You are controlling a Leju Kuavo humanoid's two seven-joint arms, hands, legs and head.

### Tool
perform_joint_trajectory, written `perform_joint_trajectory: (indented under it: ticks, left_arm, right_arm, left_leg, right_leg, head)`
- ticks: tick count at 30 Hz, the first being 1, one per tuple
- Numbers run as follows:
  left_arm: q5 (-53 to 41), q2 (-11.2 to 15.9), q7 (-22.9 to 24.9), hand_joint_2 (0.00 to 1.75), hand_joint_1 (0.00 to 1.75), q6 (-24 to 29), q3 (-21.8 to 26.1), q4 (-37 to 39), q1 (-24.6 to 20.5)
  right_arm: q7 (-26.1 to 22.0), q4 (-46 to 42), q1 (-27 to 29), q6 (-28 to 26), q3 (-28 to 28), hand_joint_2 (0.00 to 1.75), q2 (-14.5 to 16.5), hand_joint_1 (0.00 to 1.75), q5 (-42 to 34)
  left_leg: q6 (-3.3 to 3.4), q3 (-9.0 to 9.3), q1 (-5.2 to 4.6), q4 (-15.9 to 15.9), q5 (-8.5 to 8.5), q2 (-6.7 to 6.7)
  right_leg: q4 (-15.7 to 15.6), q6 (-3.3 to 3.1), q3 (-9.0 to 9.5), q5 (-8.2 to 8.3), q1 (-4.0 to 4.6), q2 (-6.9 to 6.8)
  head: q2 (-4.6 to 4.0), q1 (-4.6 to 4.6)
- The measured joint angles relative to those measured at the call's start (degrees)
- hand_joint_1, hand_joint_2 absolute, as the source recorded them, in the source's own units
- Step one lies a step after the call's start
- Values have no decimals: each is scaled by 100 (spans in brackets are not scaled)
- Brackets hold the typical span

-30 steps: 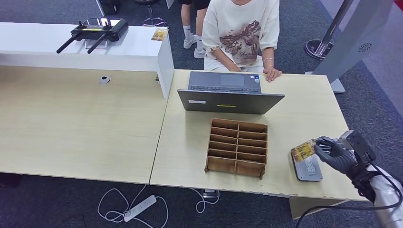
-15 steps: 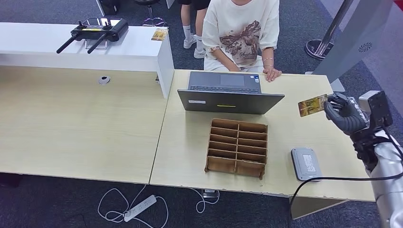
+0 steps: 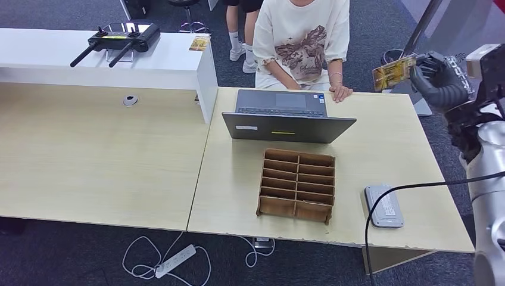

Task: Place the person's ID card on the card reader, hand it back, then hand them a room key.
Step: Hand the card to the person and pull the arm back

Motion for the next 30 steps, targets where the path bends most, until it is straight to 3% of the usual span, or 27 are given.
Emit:
perform_joint_trajectory:
  ticks: [6, 16, 30]
  left_arm:
    - [72, -1, -40, 0, 0, -13, 0, 0, -5]
    - [68, -1, -101, 0, 0, -17, 0, 0, -1]
    - [114, 4, -159, 0, 0, -64, 0, 0, 3]
  right_arm:
    - [129, 245, -685, -938, 846, 175, 326, 175, 1158]
    - [568, 388, -1200, -2202, 1849, 175, 711, 175, 2953]
    - [949, 862, -1690, -2753, 2590, 175, 1388, 175, 4591]
  left_leg:
    - [-2, 4, 2, 0, 3, 6]
    - [-2, 2, 1, 0, 4, 3]
    - [-4, 3, 2, 0, 5, 4]
  right_leg:
    - [2, -2, -3, 1, 2, 6]
    - [2, -2, -2, 1, 1, 3]
    - [5, -2, -3, 1, 2, 4]
  head:
    - [0, -1]
    - [0, 1]
    - [0, 0]
